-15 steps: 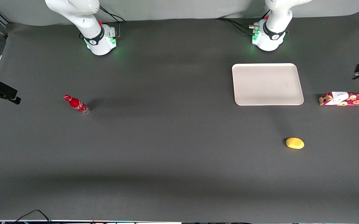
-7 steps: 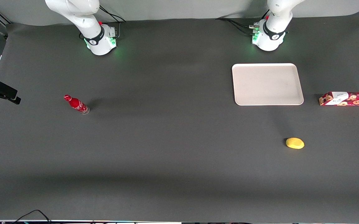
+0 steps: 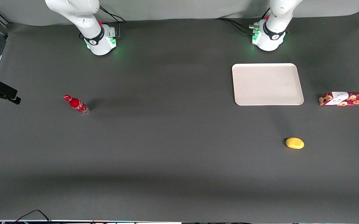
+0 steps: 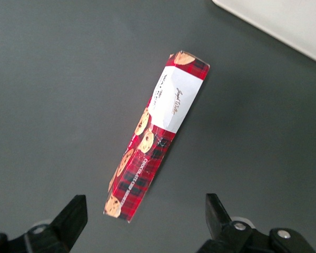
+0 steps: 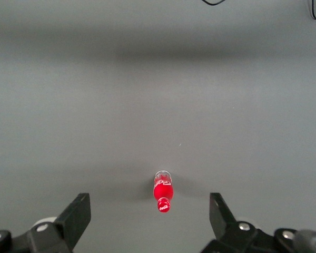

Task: Place red cookie box on tray
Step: 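Close the left gripper on the end of the red cookie box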

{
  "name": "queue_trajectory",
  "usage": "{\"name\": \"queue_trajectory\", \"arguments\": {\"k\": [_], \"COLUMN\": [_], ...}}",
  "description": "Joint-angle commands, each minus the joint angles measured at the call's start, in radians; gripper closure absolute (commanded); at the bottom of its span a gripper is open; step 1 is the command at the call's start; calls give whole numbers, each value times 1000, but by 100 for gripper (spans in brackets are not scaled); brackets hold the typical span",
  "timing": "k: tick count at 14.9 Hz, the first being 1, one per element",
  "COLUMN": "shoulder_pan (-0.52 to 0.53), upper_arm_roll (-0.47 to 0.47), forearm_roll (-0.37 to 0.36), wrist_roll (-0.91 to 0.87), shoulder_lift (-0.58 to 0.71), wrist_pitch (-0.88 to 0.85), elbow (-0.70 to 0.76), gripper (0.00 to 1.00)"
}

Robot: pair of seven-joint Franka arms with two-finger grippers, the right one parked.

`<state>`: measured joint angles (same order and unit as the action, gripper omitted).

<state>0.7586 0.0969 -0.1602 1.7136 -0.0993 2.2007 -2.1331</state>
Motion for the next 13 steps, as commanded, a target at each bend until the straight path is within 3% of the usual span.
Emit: {"name": "queue_trajectory", "arguments": {"k": [1, 6, 13], "shoulder_pan": [39, 38, 61], "upper_arm_roll": [15, 18, 17], "forearm_roll": [27, 71, 74], "wrist_roll": [118, 280, 388], "shoulder_lift": [-82, -158, -158], "wrist_pitch": [91, 148, 226], "elbow": [-16, -25, -97], "gripper": [0, 0, 0]}}
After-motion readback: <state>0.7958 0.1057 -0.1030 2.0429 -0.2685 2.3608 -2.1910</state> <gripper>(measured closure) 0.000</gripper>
